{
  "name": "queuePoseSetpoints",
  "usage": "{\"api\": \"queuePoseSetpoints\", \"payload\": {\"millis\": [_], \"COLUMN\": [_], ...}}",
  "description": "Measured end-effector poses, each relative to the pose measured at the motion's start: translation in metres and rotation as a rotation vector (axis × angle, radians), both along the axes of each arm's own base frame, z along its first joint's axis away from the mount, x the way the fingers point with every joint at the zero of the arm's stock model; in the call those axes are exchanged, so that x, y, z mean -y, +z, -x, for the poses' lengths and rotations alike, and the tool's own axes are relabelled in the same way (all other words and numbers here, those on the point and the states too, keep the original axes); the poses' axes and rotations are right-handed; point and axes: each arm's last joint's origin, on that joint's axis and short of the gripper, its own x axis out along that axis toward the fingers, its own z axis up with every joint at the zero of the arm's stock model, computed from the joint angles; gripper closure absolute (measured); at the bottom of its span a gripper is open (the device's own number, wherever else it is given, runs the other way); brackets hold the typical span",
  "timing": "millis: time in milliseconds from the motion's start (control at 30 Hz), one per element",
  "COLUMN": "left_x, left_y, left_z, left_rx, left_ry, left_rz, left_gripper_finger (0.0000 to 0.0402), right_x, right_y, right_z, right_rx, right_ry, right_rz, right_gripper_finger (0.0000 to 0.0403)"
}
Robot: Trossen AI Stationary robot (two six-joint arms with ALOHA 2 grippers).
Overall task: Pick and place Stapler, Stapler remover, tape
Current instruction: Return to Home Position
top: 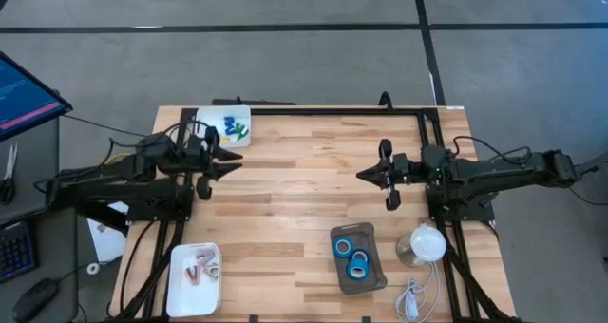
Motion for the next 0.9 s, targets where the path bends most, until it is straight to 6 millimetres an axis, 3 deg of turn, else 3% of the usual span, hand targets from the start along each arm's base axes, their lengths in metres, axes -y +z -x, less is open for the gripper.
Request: {"api": "queuePoseSetpoints", "payload": {"millis": [233,467,900], "left_x": [0.014,0.021,0.025], "left_y": [0.000,0.002,-0.021], "left_z": [0.002,0.012,0.045], "left_rx": [0.010,0.045,0.111], "left_ry": [-0.275,-0.325,-0.333], "left_rz": [-0.088,-0.136,-0.125], "left_gripper_finger": [0.0307,0.0307,0.0307], "right_x": [-0.002,-0.002,-0.002], "right_y": [0.001,0.010,0.014], "right_z": [0.002,0.015,0.053], "right_rx": [-0.001,0.041,0.014], "right_ry": [0.020,0.017,0.016], "right_rz": [-0.013,0.014,-0.006], "right_gripper_finger": [0.0400,0.0400,0.0400]}}
